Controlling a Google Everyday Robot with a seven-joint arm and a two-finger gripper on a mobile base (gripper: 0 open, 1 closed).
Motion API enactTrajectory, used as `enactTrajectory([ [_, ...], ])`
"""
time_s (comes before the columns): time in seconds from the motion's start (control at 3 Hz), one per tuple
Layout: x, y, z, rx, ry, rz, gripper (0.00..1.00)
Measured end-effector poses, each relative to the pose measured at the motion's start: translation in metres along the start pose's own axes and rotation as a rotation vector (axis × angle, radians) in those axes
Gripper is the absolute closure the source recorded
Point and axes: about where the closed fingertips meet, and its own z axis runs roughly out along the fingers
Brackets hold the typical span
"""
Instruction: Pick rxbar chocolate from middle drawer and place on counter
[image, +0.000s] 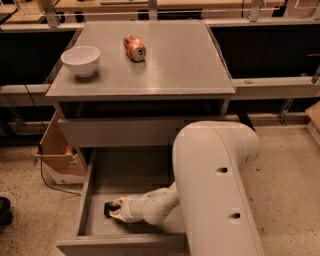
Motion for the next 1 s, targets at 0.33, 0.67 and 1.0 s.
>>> enactTrajectory([
  [0.33,-0.004,-0.013,-0.015,0.039,0.004,0.001,1.00],
  [0.67,-0.017,-0.039,-0.051,0.114,0.026,-0.027,1.00],
  [1.0,-0.031,-0.064,-0.096,0.193,0.070,-0.054,1.00],
])
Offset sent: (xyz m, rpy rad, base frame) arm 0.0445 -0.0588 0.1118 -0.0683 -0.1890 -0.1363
